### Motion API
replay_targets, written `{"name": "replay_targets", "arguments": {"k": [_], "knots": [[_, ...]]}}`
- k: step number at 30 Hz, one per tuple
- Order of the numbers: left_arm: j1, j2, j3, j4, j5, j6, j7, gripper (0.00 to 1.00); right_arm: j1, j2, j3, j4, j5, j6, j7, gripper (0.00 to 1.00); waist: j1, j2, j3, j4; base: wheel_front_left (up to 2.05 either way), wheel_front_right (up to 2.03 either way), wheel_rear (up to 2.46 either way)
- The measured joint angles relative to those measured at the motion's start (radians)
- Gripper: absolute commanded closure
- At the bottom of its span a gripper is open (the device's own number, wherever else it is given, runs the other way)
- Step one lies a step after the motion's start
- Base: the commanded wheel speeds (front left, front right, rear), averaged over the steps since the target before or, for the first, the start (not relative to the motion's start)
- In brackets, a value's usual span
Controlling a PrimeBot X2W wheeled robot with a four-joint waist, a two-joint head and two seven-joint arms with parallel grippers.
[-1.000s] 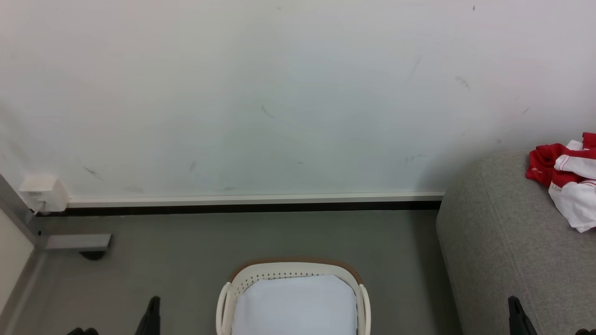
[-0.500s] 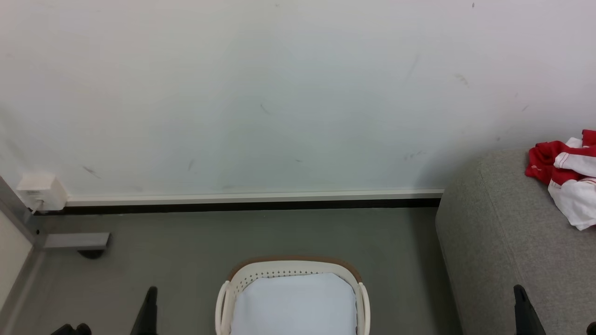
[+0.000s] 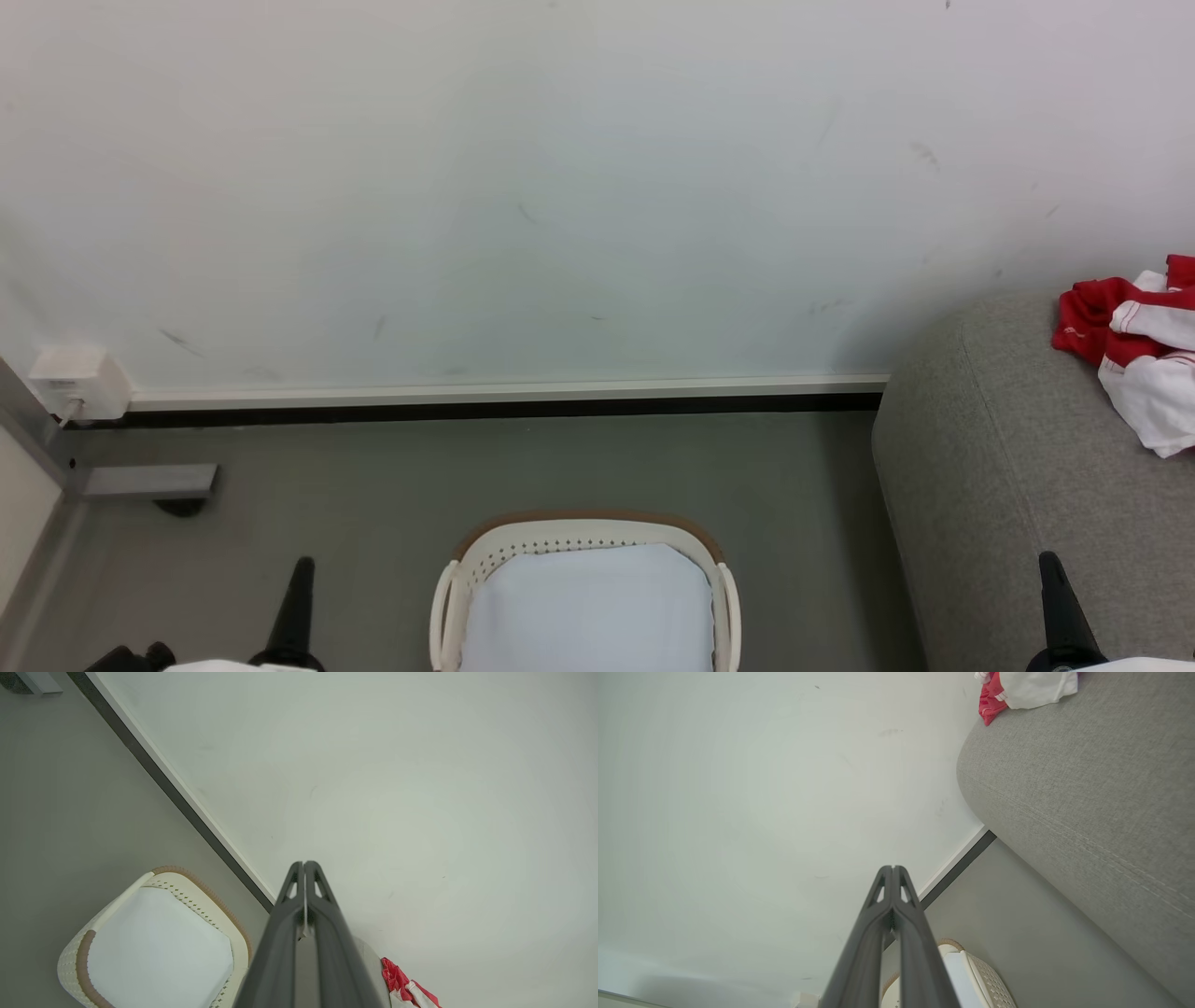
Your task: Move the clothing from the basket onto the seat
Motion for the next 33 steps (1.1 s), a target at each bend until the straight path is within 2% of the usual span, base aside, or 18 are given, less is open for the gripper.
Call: {"name": "replay_targets", "arguments": {"k": [33], "knots": [[-0.028,-0.018,0.041,-0.039,-0.267,0.000,0.077,1.00,-0.038,-0.003,-0.026,-0.029,0.306,0.000,0.073,1.00,-0.0001,0.0000,0.016,-0.008,0.00,0.00,0.00]]}}
